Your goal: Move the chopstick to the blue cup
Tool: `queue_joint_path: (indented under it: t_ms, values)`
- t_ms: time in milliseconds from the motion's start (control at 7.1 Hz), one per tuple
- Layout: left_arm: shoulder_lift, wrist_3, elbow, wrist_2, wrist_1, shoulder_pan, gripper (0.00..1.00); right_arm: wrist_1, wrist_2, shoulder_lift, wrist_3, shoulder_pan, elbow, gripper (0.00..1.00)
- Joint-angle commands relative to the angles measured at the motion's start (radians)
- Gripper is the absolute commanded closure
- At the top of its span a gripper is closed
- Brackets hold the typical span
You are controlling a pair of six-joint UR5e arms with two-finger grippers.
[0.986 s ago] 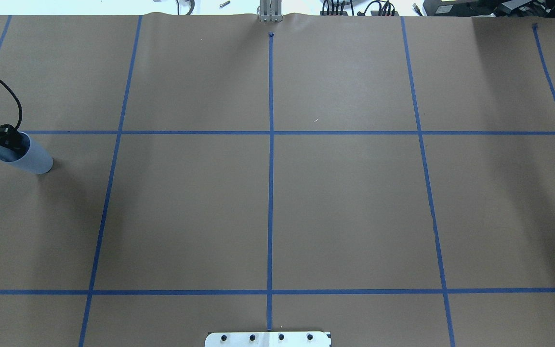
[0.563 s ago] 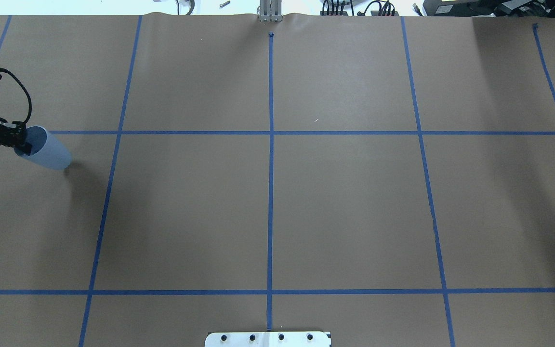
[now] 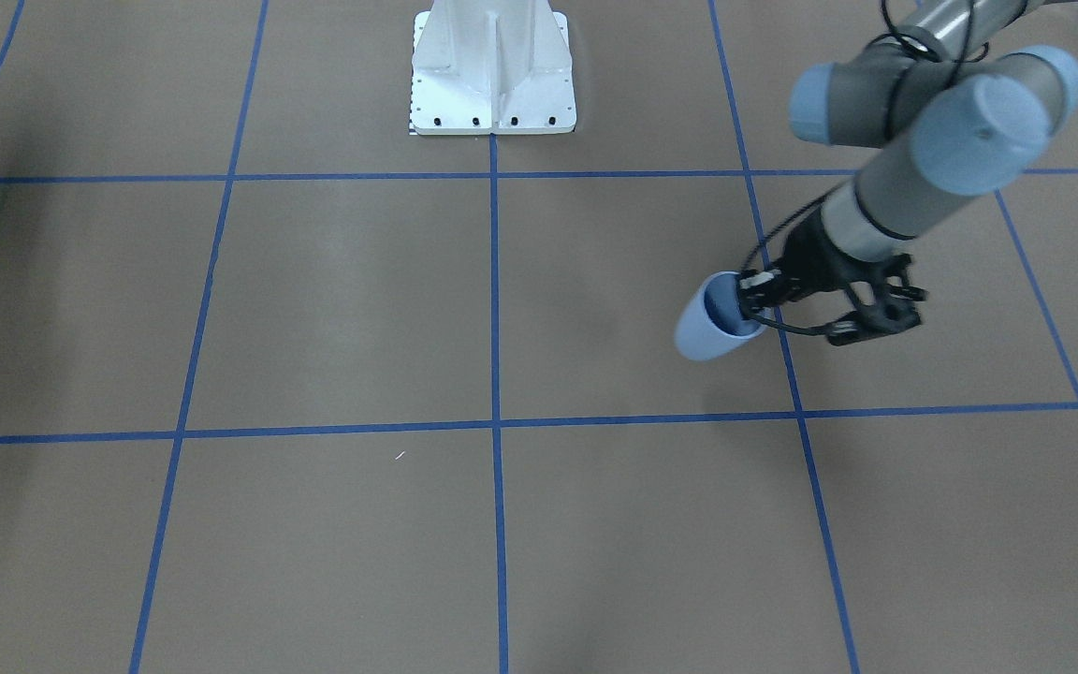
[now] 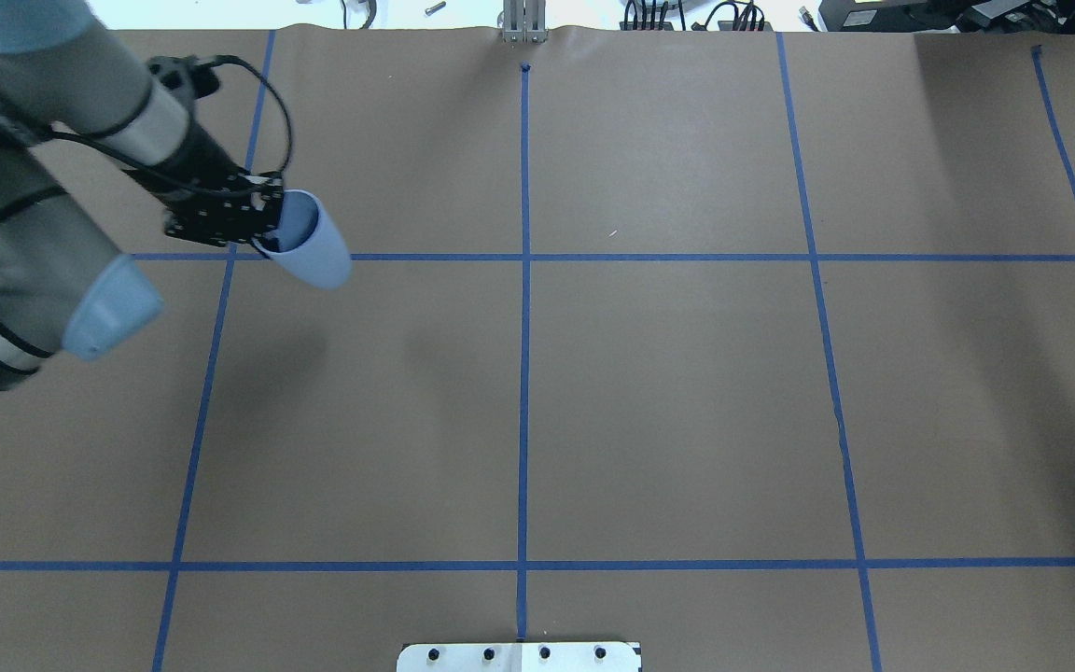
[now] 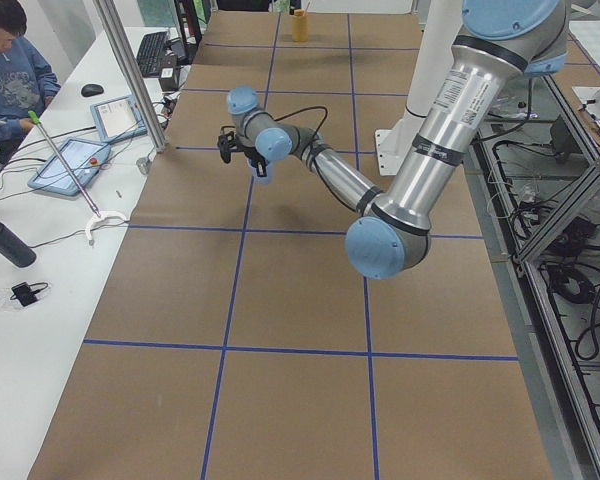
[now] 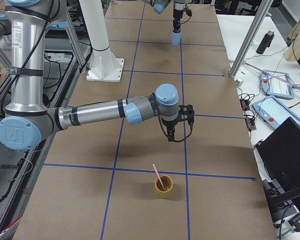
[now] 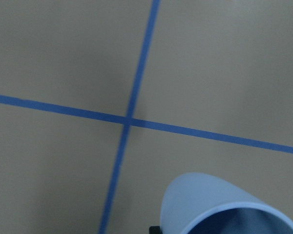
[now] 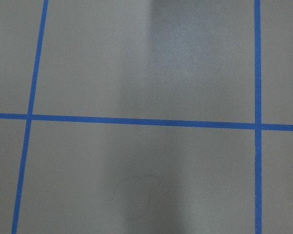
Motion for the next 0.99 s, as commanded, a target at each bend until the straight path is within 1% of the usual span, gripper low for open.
queue_joint_path:
  t_ms: [0,141,282,423,845]
  values:
    - [-0.222,-0.107,0.022,0.214,0.166,0.194,1.0,0.001,-0.005,0.0,-0.023,0.004,-0.01,0.0]
    - [-0.271,-0.124,0.078,0.234,0.162,0.225,1.0,0.002,-0.001,-0.008,-0.022,0.004,-0.007,0.0]
    - [-0.322,-0.146,0.143,0.286,0.156,0.282,1.0,0.002,0.002,-0.013,-0.022,0.006,0.003,0.0]
    - [-0.333,-0.15,0.163,0.314,0.155,0.307,1.0,0.002,0.0,-0.011,-0.02,0.006,0.0,0.0]
    - [-0.319,-0.15,0.166,0.322,0.153,0.345,1.0,0.001,-0.003,-0.01,-0.014,0.006,-0.006,0.0]
